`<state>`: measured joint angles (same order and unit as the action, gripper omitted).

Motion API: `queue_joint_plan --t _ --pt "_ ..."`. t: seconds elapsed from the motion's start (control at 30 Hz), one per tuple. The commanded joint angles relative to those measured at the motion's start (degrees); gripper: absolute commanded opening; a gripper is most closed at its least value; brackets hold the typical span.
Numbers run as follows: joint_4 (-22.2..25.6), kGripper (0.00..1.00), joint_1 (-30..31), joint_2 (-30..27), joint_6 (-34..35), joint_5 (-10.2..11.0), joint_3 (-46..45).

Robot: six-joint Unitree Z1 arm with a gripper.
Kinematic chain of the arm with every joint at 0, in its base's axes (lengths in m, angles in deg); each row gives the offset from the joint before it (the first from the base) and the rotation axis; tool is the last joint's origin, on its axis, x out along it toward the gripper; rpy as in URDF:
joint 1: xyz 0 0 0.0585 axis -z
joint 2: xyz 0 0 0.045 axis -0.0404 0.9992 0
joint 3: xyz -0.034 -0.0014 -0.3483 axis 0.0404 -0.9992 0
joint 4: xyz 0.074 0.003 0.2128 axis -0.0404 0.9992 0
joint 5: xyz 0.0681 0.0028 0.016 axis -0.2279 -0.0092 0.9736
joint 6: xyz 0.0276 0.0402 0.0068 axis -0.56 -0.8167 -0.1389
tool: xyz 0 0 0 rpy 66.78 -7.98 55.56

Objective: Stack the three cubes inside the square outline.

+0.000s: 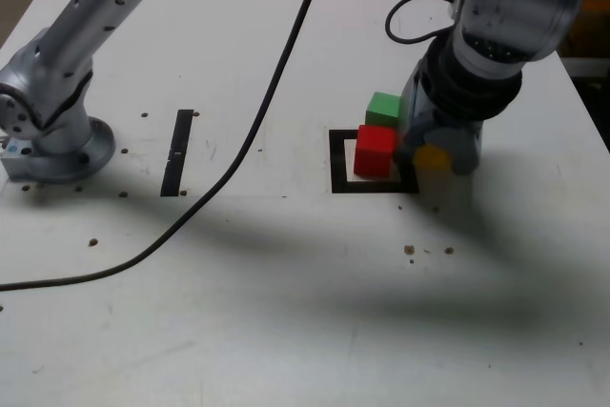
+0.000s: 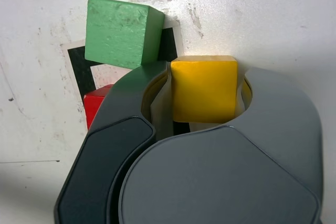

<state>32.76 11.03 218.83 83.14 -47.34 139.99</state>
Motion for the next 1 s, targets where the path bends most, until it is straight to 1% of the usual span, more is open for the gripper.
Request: queue_joint_plan --t 0.0,0.13,0.37,0.47,0.5,0.53,0.6,0.7,0.83,0.97 --pt "0.2 0.27 -0.1 -0.1 0.0 0.2 0.2" --pt "0.3 0.21 -0.1 -0.4 0.0 0.8 0.5" --pt "2.2 0.20 1.0 -1.5 0.0 1.9 2.7" --pt "5.4 0.20 2.2 -2.6 0.0 2.4 5.6" --pt "6.8 0.20 2.7 -3.2 0.0 2.6 6.7" --pt "9.3 0.20 3.5 -4.1 0.0 2.6 8.4" --pt "12.8 0.20 4.6 -5.8 0.0 1.8 9.9" --pt "14.9 0.20 5.5 -8.0 0.4 0.4 9.1" --pt "15.3 0.21 5.7 -9.7 1.1 -0.4 6.4" --pt "14.8 0.21 5.7 -10.5 1.7 -1.4 3.3"
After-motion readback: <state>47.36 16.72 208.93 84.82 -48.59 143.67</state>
